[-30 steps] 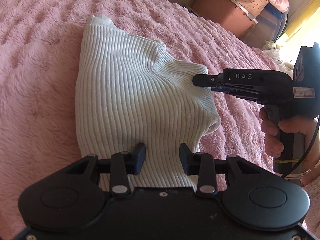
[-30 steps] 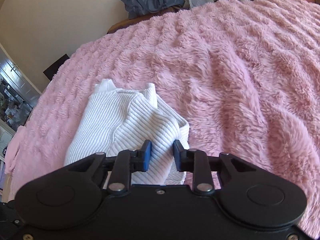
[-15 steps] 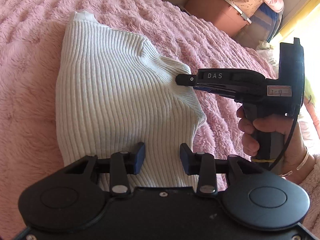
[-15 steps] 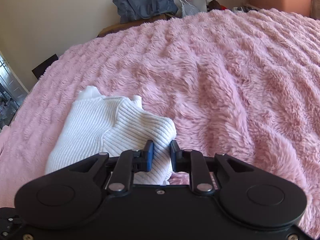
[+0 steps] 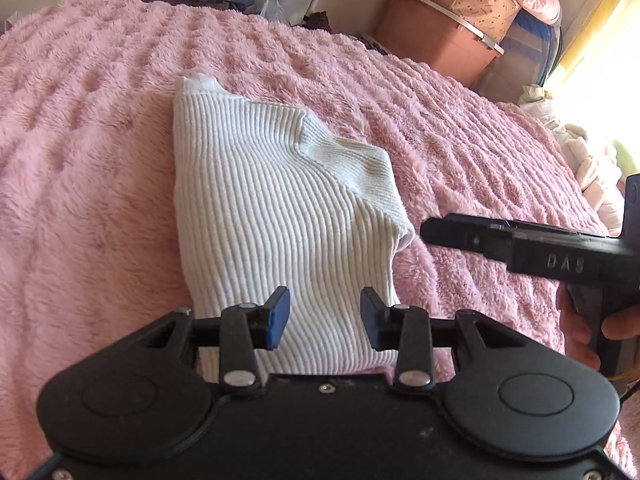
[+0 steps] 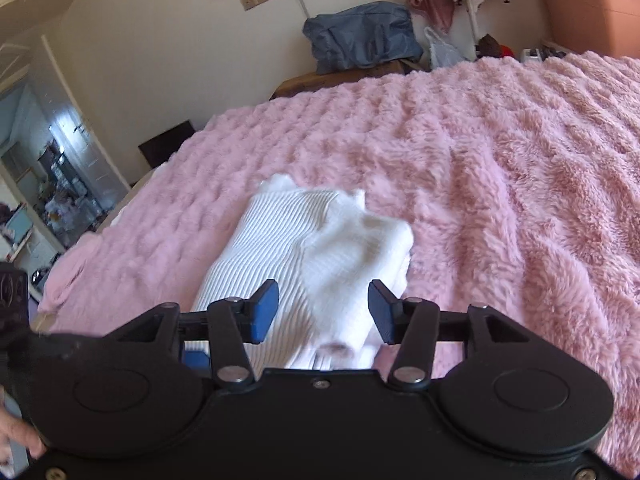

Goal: Fold small clothes

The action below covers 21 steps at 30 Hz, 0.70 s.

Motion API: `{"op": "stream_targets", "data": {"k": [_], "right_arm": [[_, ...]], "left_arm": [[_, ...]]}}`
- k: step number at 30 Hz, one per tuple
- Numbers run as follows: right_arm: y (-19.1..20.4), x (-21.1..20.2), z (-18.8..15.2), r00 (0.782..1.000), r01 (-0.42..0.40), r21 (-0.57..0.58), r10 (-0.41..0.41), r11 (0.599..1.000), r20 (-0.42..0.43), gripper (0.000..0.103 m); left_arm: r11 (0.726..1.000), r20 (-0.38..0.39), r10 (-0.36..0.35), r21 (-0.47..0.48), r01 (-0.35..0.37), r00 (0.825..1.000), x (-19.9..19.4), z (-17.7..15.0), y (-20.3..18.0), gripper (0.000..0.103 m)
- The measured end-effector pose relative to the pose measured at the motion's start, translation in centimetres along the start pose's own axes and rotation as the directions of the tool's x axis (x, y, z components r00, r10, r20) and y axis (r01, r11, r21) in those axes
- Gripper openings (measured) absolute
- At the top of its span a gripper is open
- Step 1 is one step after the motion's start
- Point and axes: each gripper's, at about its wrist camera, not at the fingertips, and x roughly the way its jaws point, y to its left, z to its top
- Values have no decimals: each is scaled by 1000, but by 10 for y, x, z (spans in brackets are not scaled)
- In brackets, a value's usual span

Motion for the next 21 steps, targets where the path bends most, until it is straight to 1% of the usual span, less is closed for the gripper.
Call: {"op": "stream_targets", "data": {"k": [2,4,10,11,12,13,16,21], "right_arm": [[12,1,-17,999,15,-54,-17,998,-45,51],[19,4,-30,997,33,-84,-38,996,-68,51],[28,20,-53,991,54,-64,-61,996,-116,50],[28,23,-55,990,52,-55,-58,997,-126,46],[29,27,-56,988,49,-48,-55,998,-141,33],[29,30,-57,987,49,-41,-55,998,-149,27],[32,29,-58,989,46,-37,-51,998,-138,18],[34,25,-57,990,42,-51,-49,998,-135,12]], "left_arm": [[999,-12,38,18,-37,999,-7,-7,1,39],[999,-22,45,15,-45,999,-9,-14,3,39],[997,-32,43,-64,-45,999,-12,-32,19,39],[996,-34,40,-78,-42,999,-11,-34,22,39],[995,-35,38,-90,-41,999,-9,-34,23,39],[994,-37,36,-101,-39,999,-7,-35,24,39],[993,-44,35,-113,-40,998,-1,-34,25,39],[993,-45,33,-116,-38,998,4,-35,23,40]]}}
